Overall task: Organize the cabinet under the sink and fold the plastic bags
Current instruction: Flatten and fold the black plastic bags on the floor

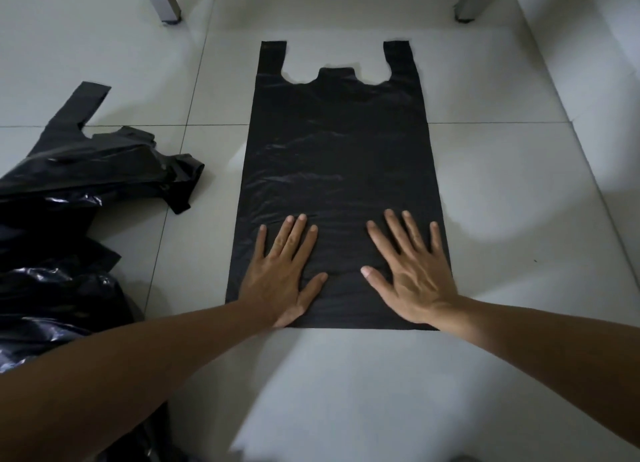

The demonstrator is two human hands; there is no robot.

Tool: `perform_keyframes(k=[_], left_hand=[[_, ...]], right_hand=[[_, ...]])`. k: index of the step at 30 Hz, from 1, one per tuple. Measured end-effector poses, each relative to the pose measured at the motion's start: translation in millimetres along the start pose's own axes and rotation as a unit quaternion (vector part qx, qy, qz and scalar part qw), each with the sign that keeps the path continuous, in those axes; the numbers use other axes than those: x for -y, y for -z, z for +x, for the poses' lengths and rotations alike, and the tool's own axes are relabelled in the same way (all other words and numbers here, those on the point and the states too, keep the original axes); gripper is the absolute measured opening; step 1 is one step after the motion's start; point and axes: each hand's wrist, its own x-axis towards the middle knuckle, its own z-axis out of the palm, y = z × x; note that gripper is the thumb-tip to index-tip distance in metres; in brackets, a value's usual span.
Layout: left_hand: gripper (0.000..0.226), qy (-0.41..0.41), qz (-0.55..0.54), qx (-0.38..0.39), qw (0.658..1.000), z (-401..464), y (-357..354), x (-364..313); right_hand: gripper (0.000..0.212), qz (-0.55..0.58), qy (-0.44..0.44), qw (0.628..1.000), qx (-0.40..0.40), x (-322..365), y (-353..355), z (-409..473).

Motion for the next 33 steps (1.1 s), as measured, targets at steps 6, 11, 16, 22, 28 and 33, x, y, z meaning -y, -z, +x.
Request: perform_keyframes(k=[6,11,16,22,28,33], left_hand=[[0.081,0.04,0.004,-0.013,0.999,-12,1,18],[0.084,0.079,-0.011,-0.009,0.997,-30,0,44],[0.091,0.065,-0.016,0.026,0.997,-36,4,56],[0.105,0.077,0.016,0.114,0.99,-31,19,54],[0.086,0.114,0.006,0.109,0.987,-10,66,53],[0.072,0.136,0.034,0.176,0.974,5,126,87]], right_hand=[[0.077,-0.005,-0.032,0.999,0.015,-23,-1,-10],[0.084,-0.017,-0.053,0.998,0.018,-28,-2,-10],[0.099,-0.051,-0.063,0.995,0.052,-47,7,-15],[0.097,-0.079,0.017,0.994,0.069,-24,24,-13],[0.092,-0.023,0.02,0.998,0.046,19,57,12],[0.077,0.075,0.075,0.993,0.053,76,105,49]])
